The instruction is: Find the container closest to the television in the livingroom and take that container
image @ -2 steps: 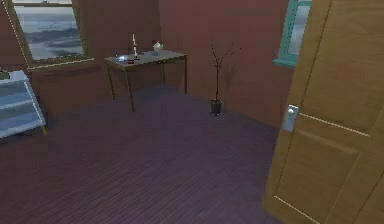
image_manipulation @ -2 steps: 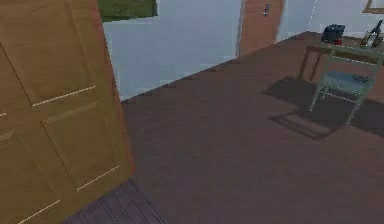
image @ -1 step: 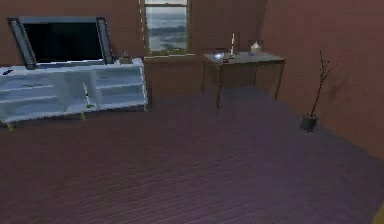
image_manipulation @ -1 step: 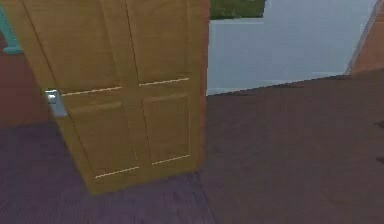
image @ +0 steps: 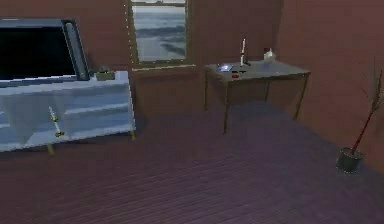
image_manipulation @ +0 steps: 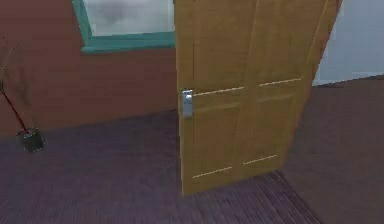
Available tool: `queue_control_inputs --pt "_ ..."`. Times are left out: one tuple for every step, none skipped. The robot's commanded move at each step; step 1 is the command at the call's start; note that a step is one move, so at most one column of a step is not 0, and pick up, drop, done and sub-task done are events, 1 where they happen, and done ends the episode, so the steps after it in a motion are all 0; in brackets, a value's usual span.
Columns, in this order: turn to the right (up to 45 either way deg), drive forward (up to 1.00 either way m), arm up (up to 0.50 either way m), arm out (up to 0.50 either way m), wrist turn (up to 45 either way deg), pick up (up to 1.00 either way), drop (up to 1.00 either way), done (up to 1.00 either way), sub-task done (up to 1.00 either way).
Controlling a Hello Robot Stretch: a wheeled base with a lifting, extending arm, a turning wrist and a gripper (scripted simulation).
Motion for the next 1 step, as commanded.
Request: queue_control_inputs --pt "-36.0 0.00 0.00 0.00 0.0 0.00 0.00 0.00 0.00"
